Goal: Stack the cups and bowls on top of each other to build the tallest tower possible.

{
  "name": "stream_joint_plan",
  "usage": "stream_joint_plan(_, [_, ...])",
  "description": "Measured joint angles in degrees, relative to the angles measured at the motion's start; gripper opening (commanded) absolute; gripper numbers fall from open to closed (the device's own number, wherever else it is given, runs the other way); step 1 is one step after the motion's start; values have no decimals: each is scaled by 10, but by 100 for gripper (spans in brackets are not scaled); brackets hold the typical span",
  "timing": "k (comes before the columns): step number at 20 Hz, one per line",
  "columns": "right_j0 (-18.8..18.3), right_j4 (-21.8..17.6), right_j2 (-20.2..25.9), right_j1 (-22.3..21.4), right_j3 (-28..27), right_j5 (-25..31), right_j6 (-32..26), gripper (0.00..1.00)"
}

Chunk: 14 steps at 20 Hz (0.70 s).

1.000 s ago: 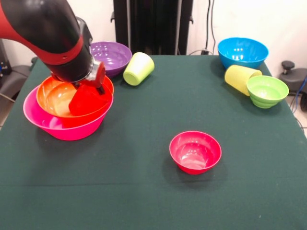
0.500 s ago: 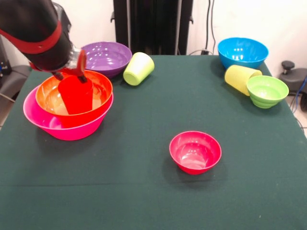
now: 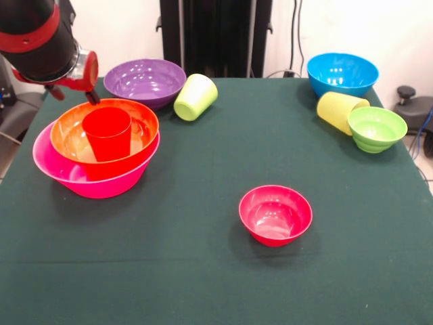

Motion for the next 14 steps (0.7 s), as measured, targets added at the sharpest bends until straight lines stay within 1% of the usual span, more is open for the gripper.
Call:
stream_joint_plan(10, [0,0,0,-8,2,0,0,100])
stream_joint_plan(14, [1,13,0,-18,15,0,0,100])
